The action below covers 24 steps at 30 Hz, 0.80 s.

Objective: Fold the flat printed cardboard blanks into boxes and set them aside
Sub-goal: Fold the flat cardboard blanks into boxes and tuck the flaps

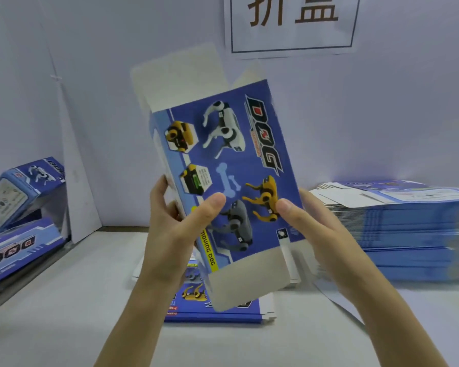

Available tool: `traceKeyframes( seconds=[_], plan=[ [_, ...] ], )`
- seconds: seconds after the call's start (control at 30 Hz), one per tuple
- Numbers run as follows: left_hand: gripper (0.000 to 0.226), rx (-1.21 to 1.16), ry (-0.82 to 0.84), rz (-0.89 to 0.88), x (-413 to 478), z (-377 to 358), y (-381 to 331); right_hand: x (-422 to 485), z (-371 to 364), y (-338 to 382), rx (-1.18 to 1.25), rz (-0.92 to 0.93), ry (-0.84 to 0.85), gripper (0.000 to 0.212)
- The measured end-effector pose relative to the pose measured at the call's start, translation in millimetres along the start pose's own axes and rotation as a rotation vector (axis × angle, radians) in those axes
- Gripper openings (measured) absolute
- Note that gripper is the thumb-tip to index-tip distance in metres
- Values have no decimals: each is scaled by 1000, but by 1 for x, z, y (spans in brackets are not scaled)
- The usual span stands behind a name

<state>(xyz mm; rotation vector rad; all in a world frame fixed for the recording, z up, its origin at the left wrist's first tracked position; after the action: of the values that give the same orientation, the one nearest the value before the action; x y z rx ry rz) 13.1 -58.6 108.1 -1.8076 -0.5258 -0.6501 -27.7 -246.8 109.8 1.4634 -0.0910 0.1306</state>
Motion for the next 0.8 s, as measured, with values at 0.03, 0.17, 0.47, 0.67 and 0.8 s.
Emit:
traceKeyframes(
  seconds=[0.03,0.17,0.47,0.67,0.8],
  plan=[
    [89,11,2,-5,1,0,0,-2,-2,2,8,15,33,50],
    [65,-58,155,40,-1,-4,4,-1,-3,1,-26,23,-43,56],
    [75,-214,128,215,-5,-2,19,-5,-4,4,-58,56,-43,63],
    [86,-188,107,195,-3,-3,19,-2,-6,-2,-54,-27,-3,62],
    [75,-220,94,241,-5,-1,18,-1,-1,-4,-171,-61,-86,85]
  ],
)
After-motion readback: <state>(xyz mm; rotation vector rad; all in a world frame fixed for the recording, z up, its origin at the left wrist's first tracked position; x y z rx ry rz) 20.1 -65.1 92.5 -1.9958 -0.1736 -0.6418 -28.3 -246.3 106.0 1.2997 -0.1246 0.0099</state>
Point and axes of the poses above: each hand's wrist, its own x-axis towards the middle knuckle, its own z-axis out of the back of the hand, y = z × x, the point moved 6 cm from there along x, towards the middle knuckle, and after that the axes turned 15 degrees about -z, right-handed, at the moved point
